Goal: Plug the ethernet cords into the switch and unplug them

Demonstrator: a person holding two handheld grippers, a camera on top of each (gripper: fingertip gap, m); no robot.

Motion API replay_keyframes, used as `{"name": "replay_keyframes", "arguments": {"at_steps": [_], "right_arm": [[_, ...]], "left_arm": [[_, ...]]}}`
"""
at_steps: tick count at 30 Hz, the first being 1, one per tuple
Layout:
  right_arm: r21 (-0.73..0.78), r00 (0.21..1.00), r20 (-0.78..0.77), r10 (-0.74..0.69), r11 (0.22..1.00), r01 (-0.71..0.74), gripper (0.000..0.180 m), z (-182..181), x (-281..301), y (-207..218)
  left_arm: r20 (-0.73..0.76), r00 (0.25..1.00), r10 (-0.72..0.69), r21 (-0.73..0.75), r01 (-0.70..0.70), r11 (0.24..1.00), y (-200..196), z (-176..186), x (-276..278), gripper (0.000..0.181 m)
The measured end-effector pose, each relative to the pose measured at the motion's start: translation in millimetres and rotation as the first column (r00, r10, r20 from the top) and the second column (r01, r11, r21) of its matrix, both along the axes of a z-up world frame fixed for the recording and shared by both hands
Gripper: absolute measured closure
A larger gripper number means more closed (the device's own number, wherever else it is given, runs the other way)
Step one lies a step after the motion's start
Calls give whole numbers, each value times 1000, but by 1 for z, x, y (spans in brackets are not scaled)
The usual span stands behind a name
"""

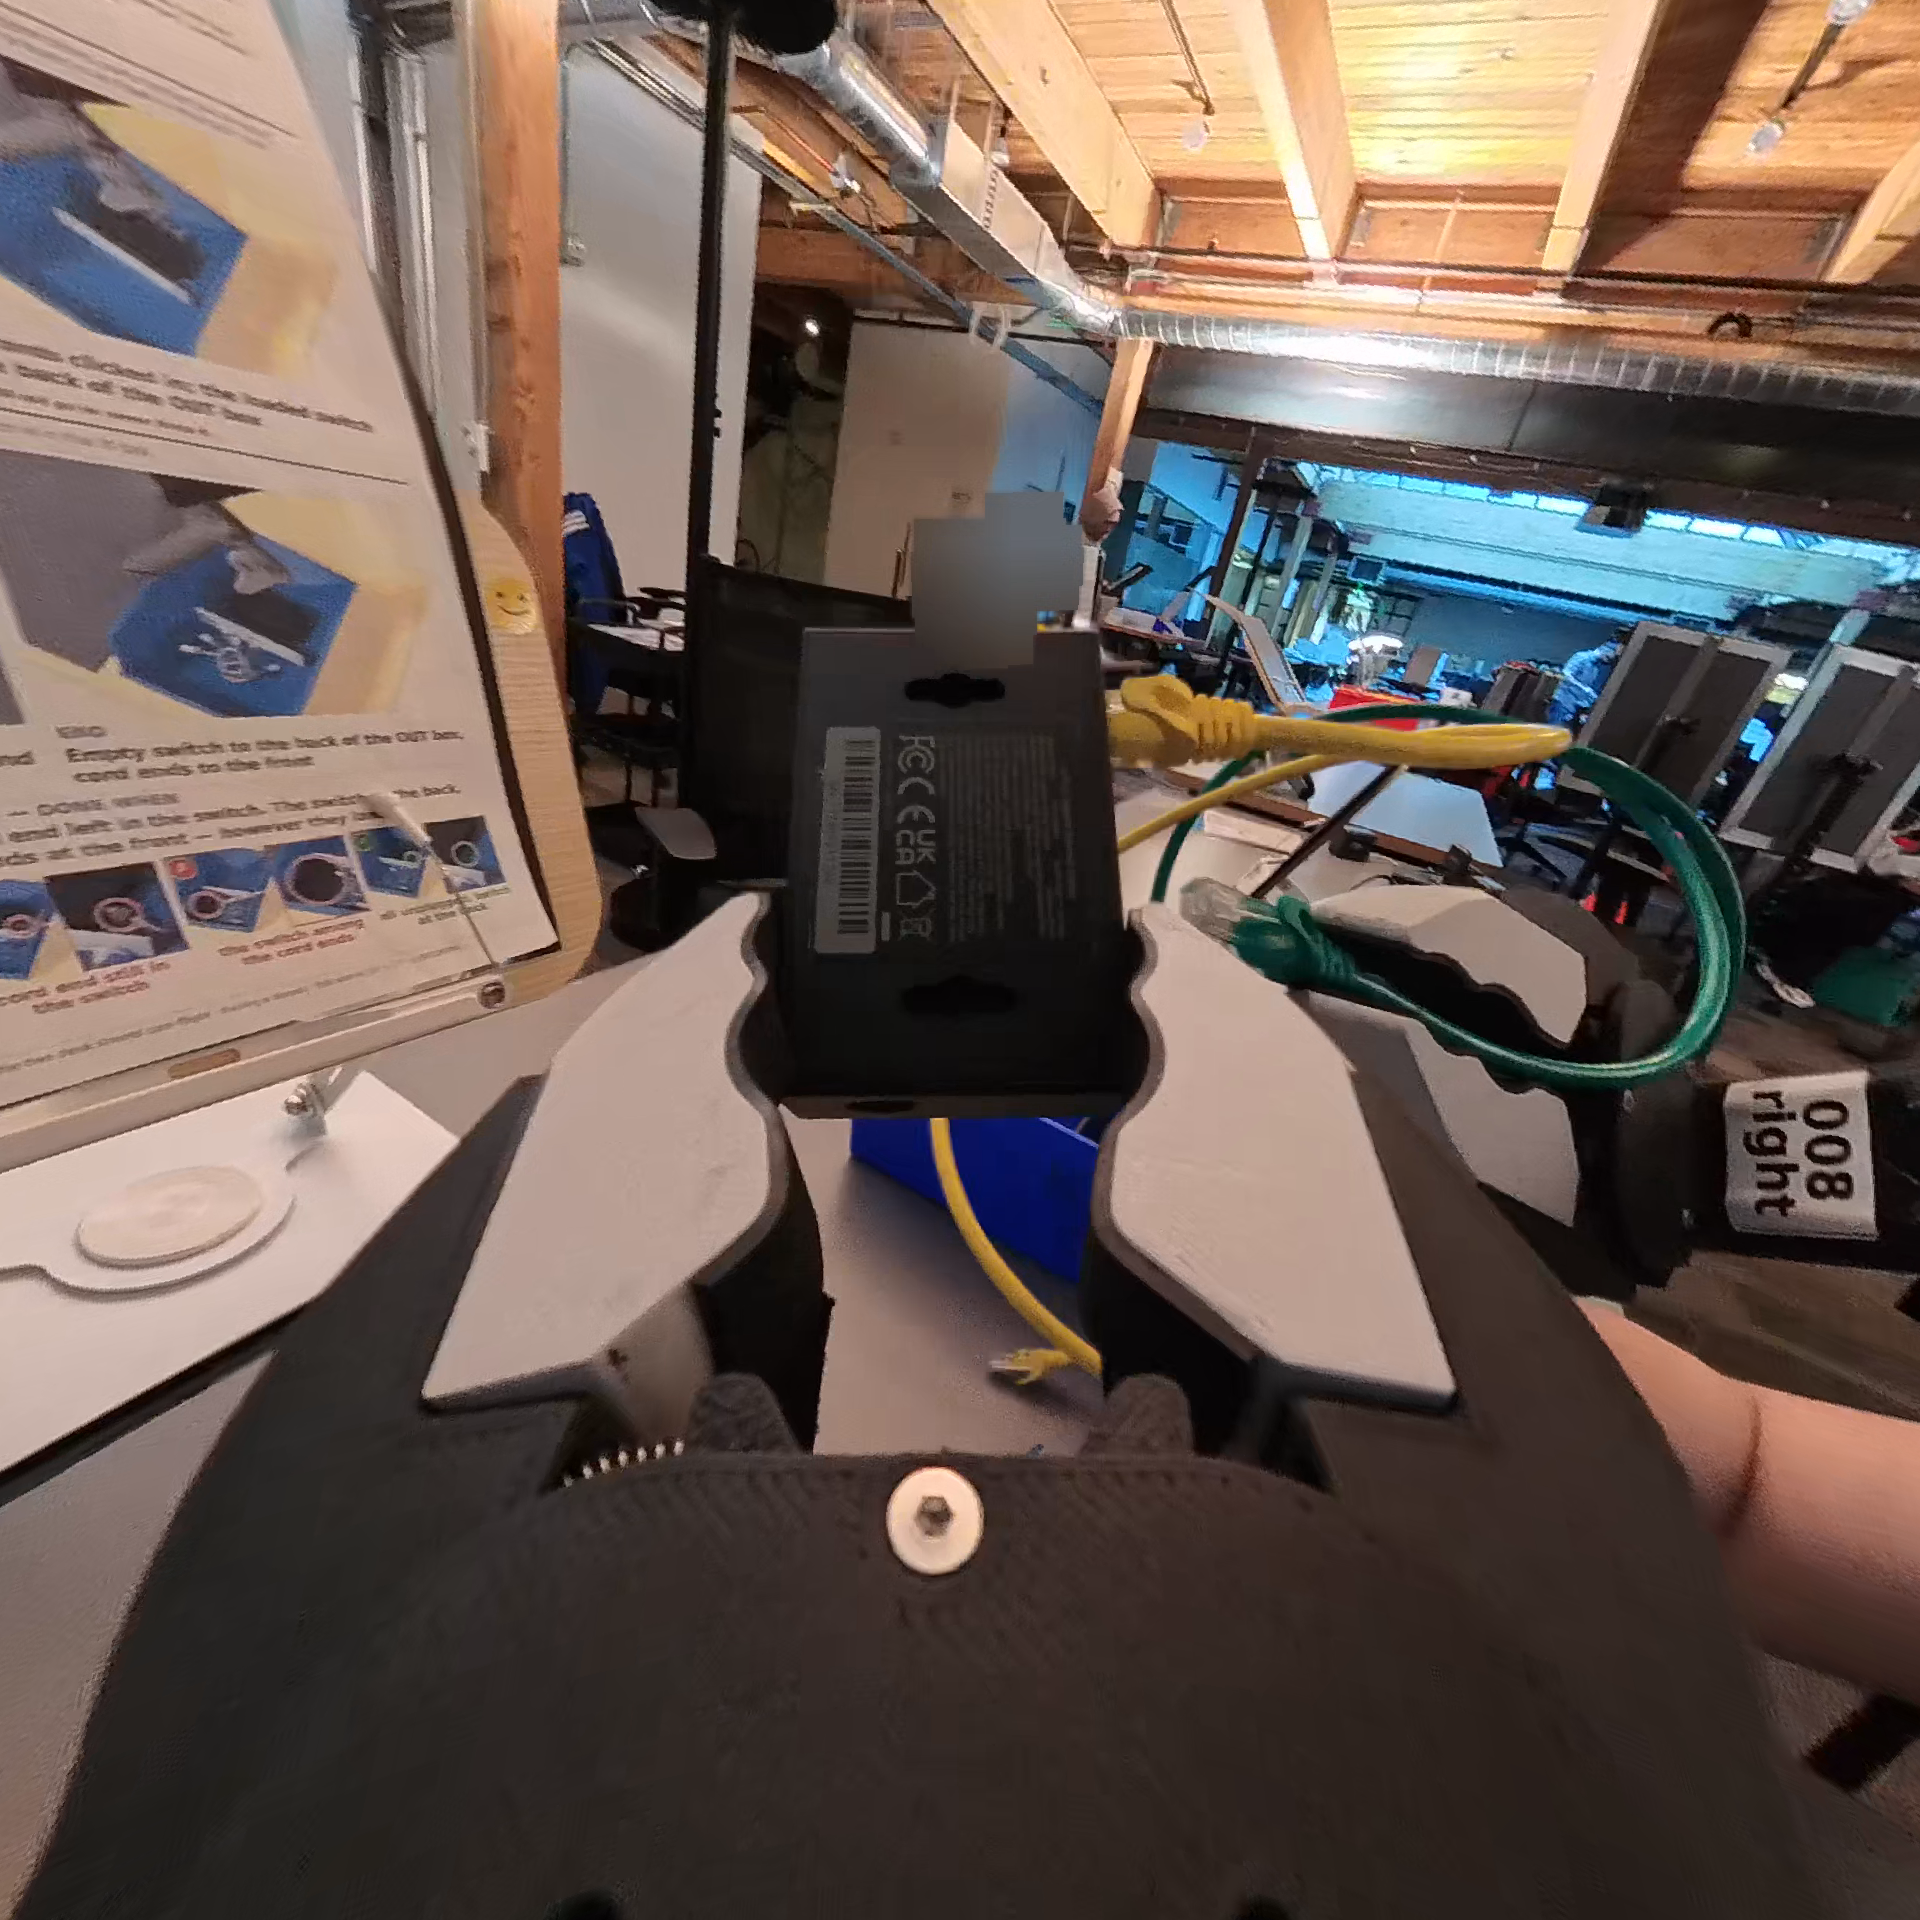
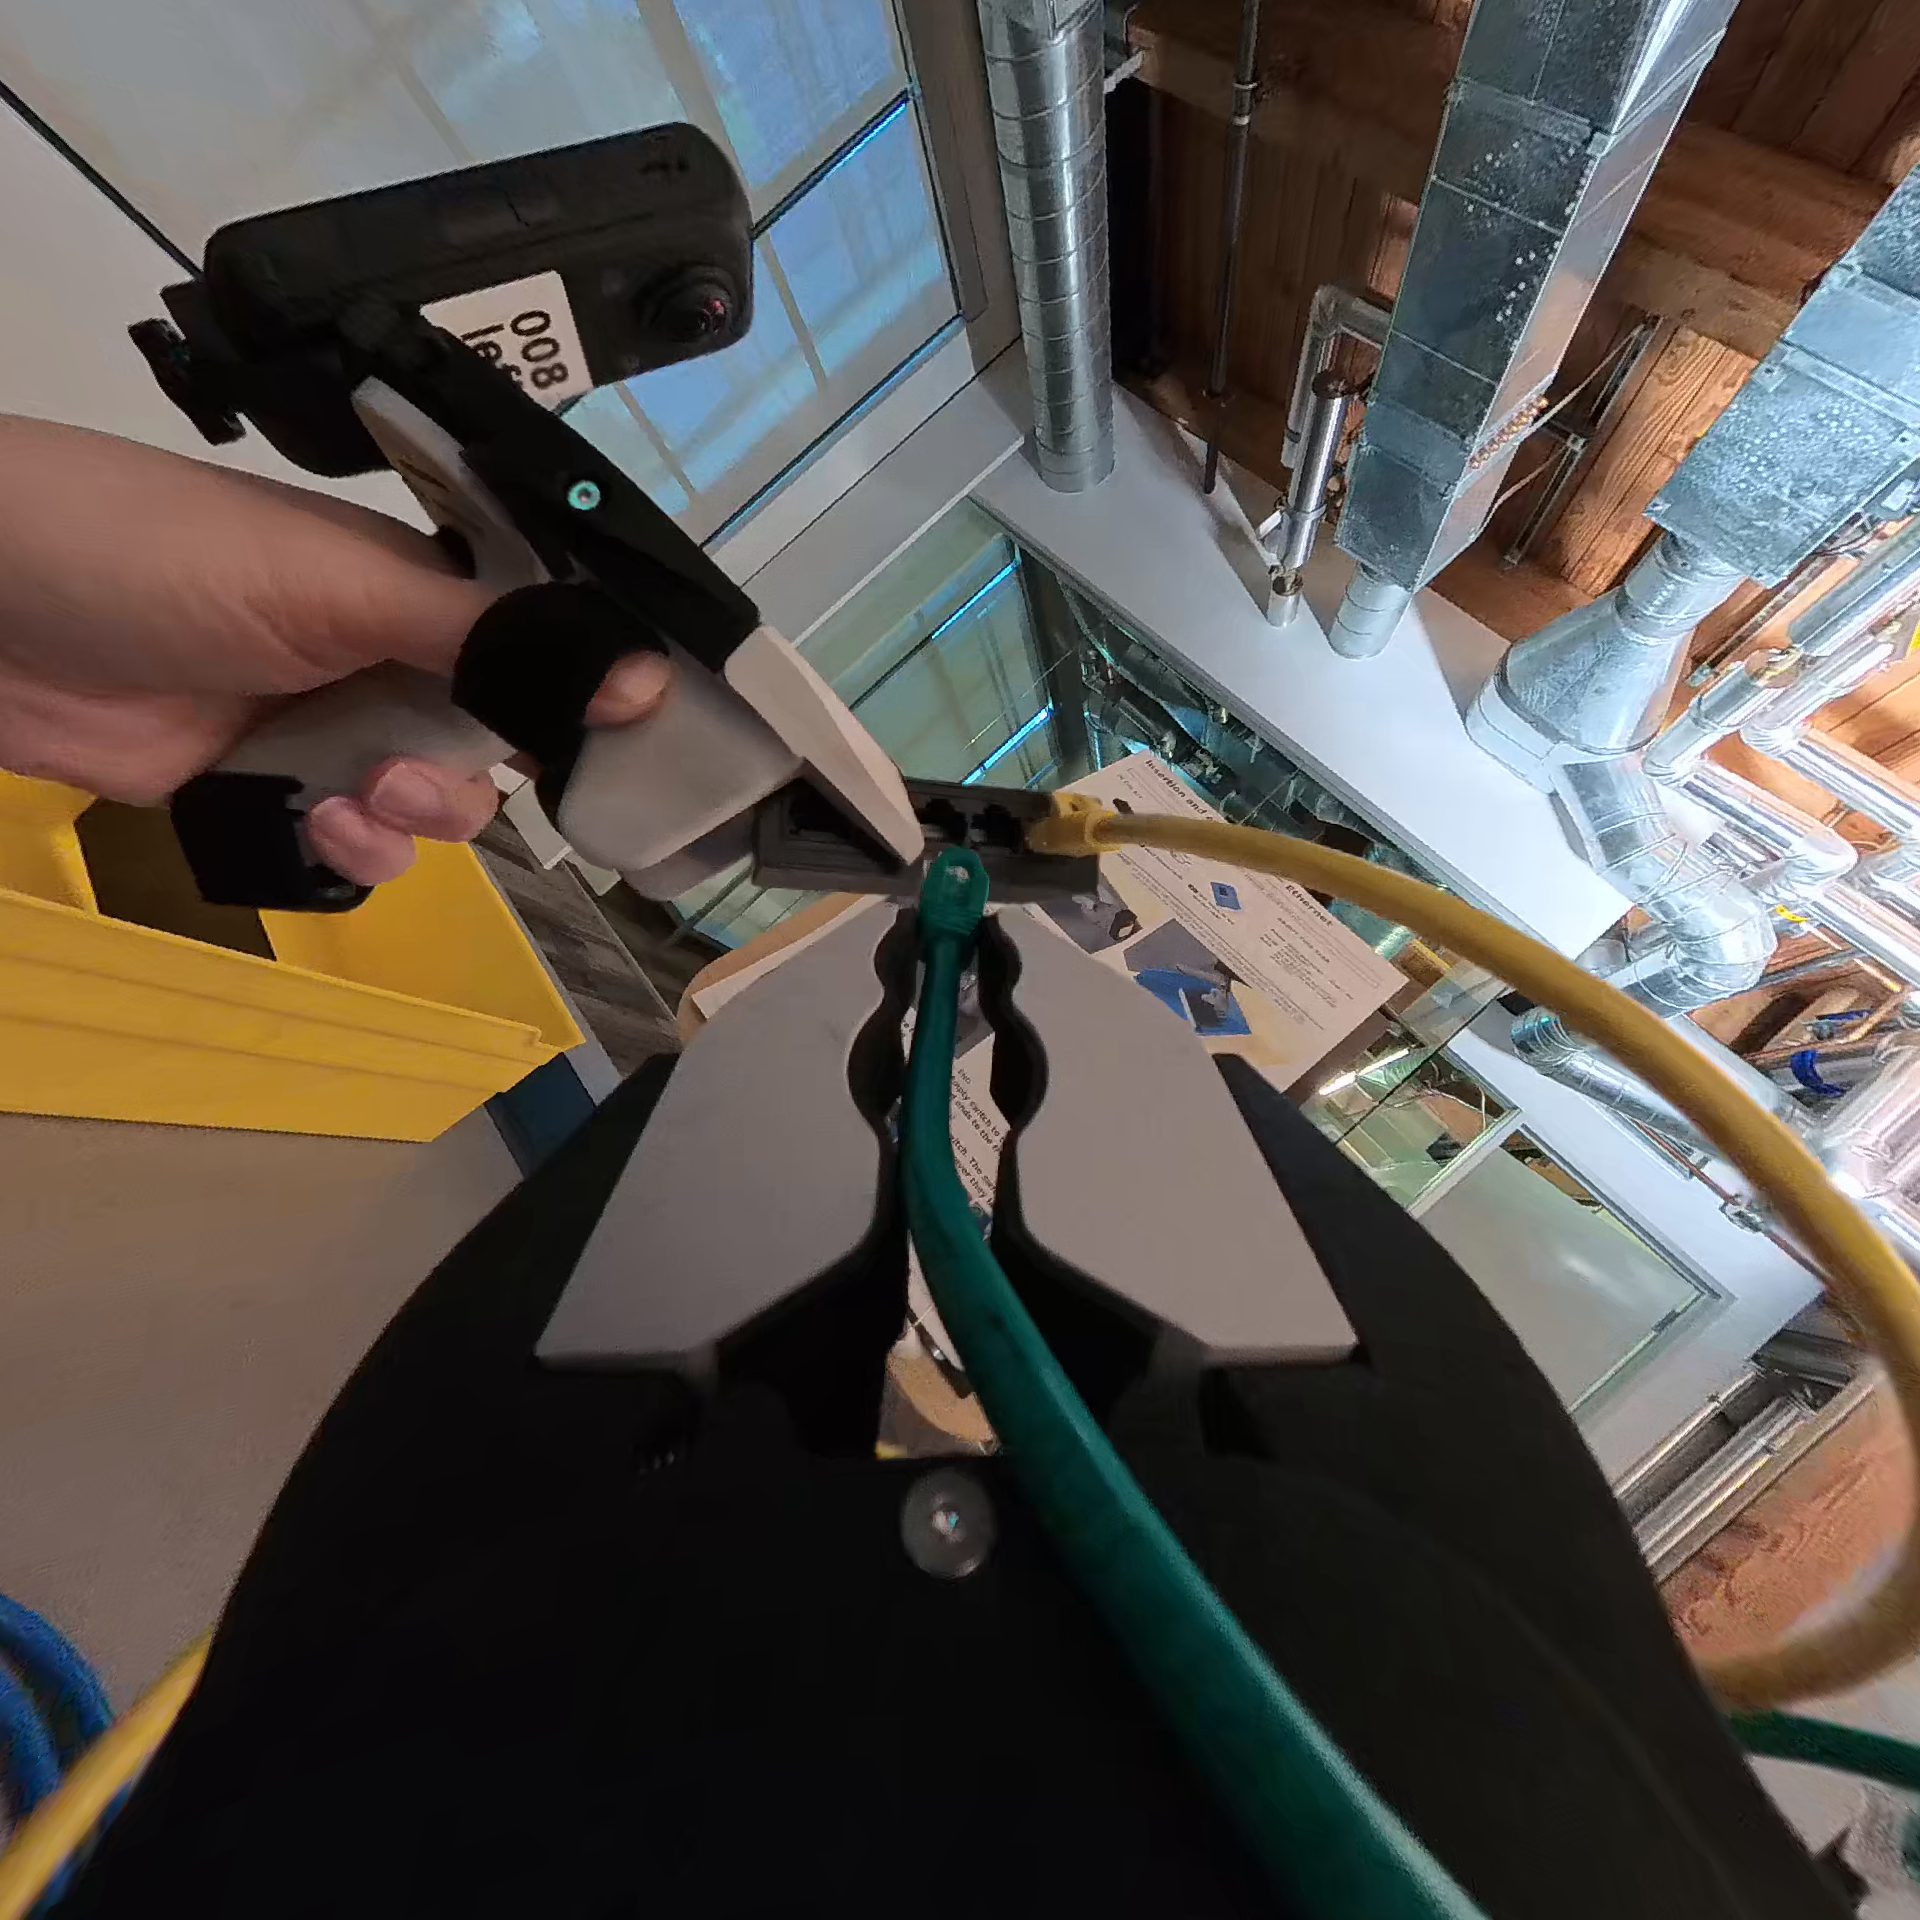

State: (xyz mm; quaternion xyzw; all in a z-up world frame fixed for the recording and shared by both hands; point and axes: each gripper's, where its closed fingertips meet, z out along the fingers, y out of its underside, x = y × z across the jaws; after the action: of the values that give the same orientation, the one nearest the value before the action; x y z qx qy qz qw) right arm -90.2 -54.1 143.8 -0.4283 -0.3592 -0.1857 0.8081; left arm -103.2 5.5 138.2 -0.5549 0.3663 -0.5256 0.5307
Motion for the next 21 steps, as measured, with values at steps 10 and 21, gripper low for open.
{"name": "replay_keyframes", "arguments": {"at_steps": [10, 21], "right_arm": [[-71, 998, -19, 59, 996, -60, 168, 7, 2, -6], [-134, 997, 21, 77, 988, -74, 168, 8, 1, -9]], "left_arm": [[-69, 996, -49, 101, 56, 993, -22, -2, 13, 121], [-74, 997, 10, 212, 6, 977, -27, 5, 8, 121]]}}
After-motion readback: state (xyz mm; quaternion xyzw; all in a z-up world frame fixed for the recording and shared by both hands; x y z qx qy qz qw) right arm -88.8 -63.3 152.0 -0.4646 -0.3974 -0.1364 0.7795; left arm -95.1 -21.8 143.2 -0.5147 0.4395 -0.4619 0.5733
